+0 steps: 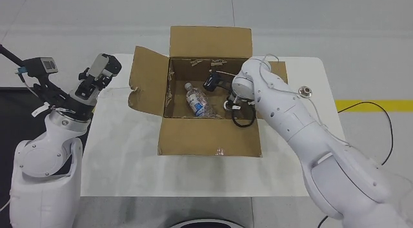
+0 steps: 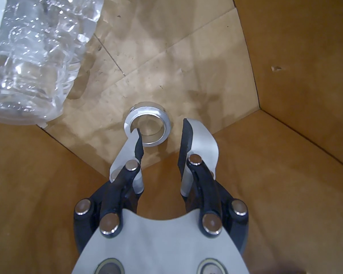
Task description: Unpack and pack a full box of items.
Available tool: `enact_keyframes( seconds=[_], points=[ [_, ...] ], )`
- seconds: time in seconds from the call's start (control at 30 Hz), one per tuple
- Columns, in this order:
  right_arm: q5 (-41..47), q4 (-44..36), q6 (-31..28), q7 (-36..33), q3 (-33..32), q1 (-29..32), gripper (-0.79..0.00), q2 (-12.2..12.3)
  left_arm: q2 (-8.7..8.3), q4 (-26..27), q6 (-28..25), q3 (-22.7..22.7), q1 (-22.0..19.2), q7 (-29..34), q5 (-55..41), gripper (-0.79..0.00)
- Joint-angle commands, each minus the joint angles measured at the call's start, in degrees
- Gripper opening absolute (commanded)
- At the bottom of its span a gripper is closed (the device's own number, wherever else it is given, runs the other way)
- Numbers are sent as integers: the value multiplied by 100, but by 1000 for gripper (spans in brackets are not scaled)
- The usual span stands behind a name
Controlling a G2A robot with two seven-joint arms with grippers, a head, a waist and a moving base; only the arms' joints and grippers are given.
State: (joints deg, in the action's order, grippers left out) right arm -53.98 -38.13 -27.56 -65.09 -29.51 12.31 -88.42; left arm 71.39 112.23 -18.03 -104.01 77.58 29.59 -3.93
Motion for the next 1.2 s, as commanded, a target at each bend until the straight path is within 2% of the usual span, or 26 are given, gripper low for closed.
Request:
enact_keyframes(
  seconds=[0.0, 0.23, 0.5, 0.57, 0.67, 0.73, 0.97, 1.17],
  points=[
    [-7, 188, 14, 75, 48, -31, -459, -72, 0, 0, 0, 0, 0, 0, 0, 0],
    [4, 717, -54, 234, 172, -101, -477, -291, 0, 0, 0, 0, 0, 0, 0, 0],
    [-9, 1176, -102, 444, 237, -175, -600, -489, 0, 0, 0, 0, 0, 0, 0, 0],
    [-17, 1272, -105, 453, 251, -191, -686, -533, 0, 0, 0, 0, 0, 0, 0, 0],
    [-22, 1408, -120, 498, 261, -218, -723, -593, 0, 0, 0, 0, 0, 0, 0, 0],
    [-25, 1494, -133, 525, 265, -238, -785, -629, 0, 0, 0, 0, 0, 0, 0, 0],
    [92, 1670, -367, 925, 162, -372, -785, -690, 0, 0, 0, 0, 0, 0, 0, 0],
    [280, 1645, -889, 1739, -99, -541, -785, -562, 0, 0, 0, 0, 0, 0, 0, 0]
  ],
)
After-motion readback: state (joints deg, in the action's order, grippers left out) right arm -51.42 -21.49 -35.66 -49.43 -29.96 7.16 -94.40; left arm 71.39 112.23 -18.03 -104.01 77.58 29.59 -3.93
